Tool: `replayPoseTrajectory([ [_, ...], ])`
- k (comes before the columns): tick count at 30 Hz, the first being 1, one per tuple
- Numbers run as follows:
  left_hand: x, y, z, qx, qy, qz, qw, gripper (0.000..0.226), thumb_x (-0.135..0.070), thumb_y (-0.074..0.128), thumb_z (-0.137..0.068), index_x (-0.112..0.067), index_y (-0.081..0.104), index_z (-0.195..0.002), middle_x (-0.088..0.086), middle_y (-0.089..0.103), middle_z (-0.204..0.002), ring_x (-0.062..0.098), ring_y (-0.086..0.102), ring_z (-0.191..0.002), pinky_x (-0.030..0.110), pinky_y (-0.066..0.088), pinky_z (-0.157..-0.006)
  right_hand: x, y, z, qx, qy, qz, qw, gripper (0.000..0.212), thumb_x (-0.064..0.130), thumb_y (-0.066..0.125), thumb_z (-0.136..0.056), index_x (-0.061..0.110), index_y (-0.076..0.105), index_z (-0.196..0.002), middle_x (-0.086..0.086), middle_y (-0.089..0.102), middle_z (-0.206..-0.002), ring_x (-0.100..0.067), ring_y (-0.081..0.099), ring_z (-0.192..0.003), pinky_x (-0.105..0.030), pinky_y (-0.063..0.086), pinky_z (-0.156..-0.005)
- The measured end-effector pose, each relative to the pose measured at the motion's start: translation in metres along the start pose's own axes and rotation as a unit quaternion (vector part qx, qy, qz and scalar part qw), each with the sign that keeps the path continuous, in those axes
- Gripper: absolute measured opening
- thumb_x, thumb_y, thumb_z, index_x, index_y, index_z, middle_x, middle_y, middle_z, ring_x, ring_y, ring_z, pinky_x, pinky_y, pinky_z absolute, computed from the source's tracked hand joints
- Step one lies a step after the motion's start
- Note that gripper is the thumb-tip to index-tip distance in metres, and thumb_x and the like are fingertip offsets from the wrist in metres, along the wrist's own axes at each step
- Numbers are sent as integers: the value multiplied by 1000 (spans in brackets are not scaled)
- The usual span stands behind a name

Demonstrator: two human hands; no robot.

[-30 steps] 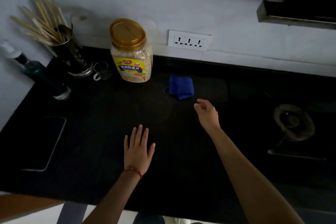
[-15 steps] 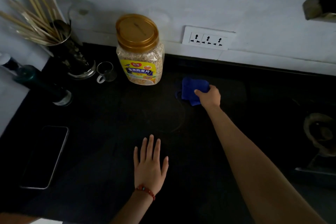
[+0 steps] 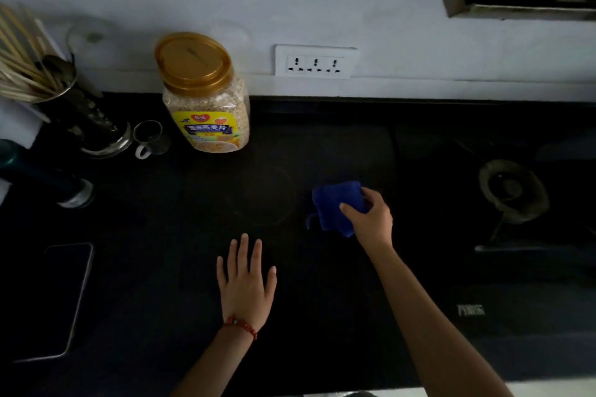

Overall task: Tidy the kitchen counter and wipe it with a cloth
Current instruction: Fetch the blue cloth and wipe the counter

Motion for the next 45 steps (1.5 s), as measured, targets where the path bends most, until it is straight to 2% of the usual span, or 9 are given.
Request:
replayPoseTrajectory([
  [5,-11,-3,7,-25,44,59,997,46,-33,49,-88,-12,47,-129,13,41,-143,31,33,-136,52,24,-110,-62,-66,52,-29,37,-43,998,56,18,69,-79,15,47,-130,-6,58,-120,-20,57,-106,-29,47,-82],
  [11,-82,9,51,-1,199,76,977,59,-47,30,-83,-6,61,-113,17,58,-125,36,52,-119,47,44,-95,-163,-166,123,-111,107,-159,975,46,10,72,-76,14,57,-120,-5,65,-98,-23,63,-90,-39,55,-81],
  [15,-163,31,102,27,326,90,941,75,-59,13,-88,-7,62,-111,14,63,-117,32,57,-113,43,47,-92,-245,-232,177,-199,150,-202,947,37,5,70,-76,13,62,-111,-9,67,-93,-20,62,-77,-32,50,-67],
  [21,-294,83,209,96,441,123,884,58,-47,31,-87,-4,62,-111,13,64,-112,16,52,-109,32,49,-91,-377,-315,271,-292,236,-260,890,36,4,66,-76,10,63,-111,-8,67,-91,-23,61,-81,-29,45,-68],
  [25,-363,137,277,238,423,97,869,42,-30,46,-87,-4,56,-119,13,59,-121,25,54,-115,31,40,-98,-460,-349,339,-343,305,-292,839,34,6,65,-76,10,63,-110,-8,67,-90,-25,62,-83,-31,46,-72],
  [28,-392,171,304,310,356,102,876,29,-14,52,-88,-3,59,-113,15,63,-117,25,57,-109,26,41,-90,-509,-365,386,-380,356,-302,799,31,7,65,-77,9,63,-109,-8,63,-85,-24,58,-81,-28,43,-69],
  [36,-454,234,311,340,301,39,890,20,-13,53,-86,-2,66,-97,18,68,-103,31,60,-100,27,38,-77,-596,-404,431,-434,442,-346,705,37,9,66,-78,7,60,-115,-14,65,-99,-24,55,-86,-31,41,-75],
  [39,-483,262,305,358,279,7,891,20,-14,51,-87,-10,60,-70,17,66,-83,30,59,-85,31,38,-71,-621,-432,416,-434,452,-353,694,38,10,66,-78,7,60,-115,-12,63,-97,-25,55,-87,-31,40,-75],
  [45,-569,310,293,378,234,-16,896,26,-12,51,-85,-13,58,-61,20,69,-87,33,64,-89,34,45,-77,-671,-524,354,-449,450,-349,688,40,12,68,-77,9,59,-117,-13,65,-106,-24,56,-88,-32,44,-76],
])
Point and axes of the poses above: each hand's wrist, its own z-axis away from the middle knuckle, its own y-axis out of the palm, x = y × z, the point moved 6 cm from there along -z, towards the middle knuckle
